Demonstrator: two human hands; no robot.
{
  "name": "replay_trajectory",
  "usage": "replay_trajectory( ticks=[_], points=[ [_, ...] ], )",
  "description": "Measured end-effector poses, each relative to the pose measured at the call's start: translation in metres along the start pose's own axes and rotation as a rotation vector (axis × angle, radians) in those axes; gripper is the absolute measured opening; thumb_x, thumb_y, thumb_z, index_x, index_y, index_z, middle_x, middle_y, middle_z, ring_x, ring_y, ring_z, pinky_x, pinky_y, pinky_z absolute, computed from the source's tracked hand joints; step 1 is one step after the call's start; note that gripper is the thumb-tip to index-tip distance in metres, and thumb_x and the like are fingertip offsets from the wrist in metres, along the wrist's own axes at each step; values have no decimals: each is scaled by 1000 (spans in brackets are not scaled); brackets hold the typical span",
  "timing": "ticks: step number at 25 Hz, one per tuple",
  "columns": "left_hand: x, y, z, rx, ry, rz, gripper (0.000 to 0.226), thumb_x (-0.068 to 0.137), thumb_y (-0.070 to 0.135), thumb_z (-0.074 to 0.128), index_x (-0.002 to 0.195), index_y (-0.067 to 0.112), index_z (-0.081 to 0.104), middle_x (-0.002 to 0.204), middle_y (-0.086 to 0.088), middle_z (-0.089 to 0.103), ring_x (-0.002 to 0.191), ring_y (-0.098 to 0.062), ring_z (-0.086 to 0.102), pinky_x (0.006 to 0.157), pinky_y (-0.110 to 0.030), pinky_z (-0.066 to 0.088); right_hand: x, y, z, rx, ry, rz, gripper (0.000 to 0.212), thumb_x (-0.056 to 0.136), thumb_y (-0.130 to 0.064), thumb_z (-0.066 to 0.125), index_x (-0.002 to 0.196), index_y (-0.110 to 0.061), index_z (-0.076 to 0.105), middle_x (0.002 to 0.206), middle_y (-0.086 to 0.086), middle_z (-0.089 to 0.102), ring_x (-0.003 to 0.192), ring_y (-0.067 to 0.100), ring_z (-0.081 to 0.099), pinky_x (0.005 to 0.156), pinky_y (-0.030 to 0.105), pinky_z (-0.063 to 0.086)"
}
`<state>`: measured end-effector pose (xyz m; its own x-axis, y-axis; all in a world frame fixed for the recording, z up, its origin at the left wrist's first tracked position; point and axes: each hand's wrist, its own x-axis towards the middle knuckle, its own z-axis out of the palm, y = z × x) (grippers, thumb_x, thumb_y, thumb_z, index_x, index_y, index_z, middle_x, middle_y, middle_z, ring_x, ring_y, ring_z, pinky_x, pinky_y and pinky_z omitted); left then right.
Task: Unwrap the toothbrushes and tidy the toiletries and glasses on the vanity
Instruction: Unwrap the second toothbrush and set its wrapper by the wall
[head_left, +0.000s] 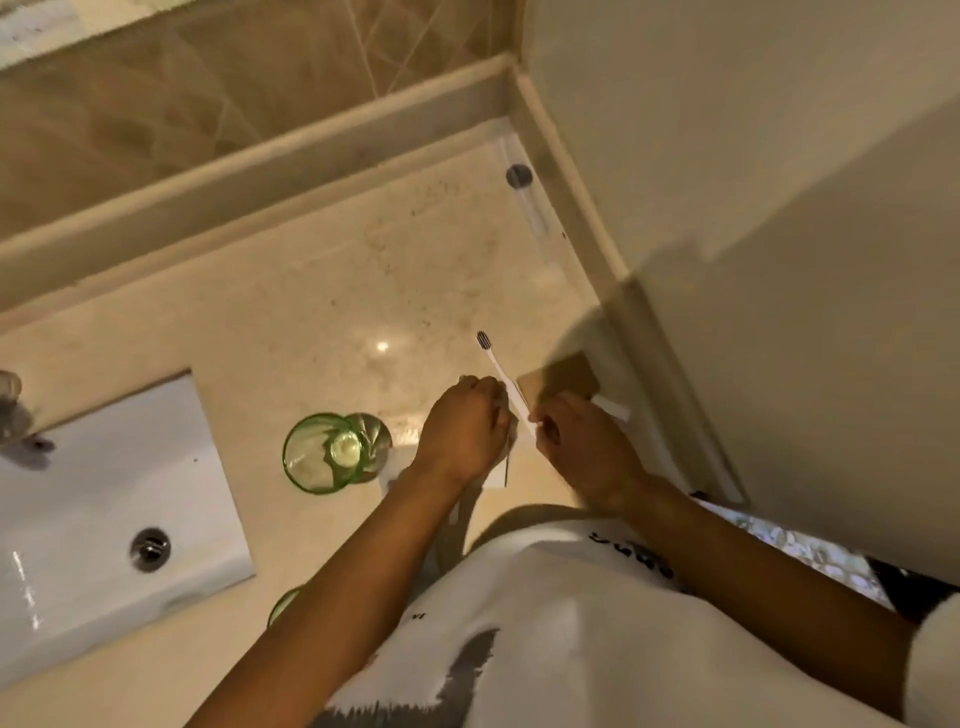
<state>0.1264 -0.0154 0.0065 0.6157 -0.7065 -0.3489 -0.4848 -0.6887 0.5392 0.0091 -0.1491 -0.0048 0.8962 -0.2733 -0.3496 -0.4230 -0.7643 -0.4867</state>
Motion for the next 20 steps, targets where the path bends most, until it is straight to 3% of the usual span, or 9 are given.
replay_trajectory(
  ticks=[3,7,12,17,20],
  points=[
    [-26,1,17,-19,1,-70,20,91,16,56,108,7,62,103,-18,65,93,-38,62,72,-39,47,-23,-4,13,63,-98,92,35,97,-24,57,132,-23,55,118,3,66,104,18,64,94,31,52],
    [-55,3,26,10,41,-116,43,90,18,56,133,14,52,115,-17,60,99,-38,62,75,-39,48,-33,-16,28,-77,-148,99,61,96,-27,54,152,-31,29,115,6,67,100,24,67,84,42,58],
    [-72,5,29,105,14,-1,50,93,21,56,142,20,46,117,-13,60,96,-36,63,72,-39,54,-33,-19,39,-86,-137,142,72,98,-26,52,158,-31,14,101,10,70,90,25,67,72,35,52],
    [-80,6,46,201,-101,7,24,96,32,47,109,20,64,101,-7,67,88,-32,66,67,-33,52,-34,-10,47,-180,52,52,60,96,-28,56,152,-19,37,101,13,73,88,31,70,67,34,51],
    [-86,4,52,188,-64,-58,26,96,34,47,106,20,66,100,-6,71,88,-30,67,64,-29,42,-36,-5,54,-278,128,24,37,93,-28,62,123,-7,59,87,15,73,76,34,72,62,35,56]
  ],
)
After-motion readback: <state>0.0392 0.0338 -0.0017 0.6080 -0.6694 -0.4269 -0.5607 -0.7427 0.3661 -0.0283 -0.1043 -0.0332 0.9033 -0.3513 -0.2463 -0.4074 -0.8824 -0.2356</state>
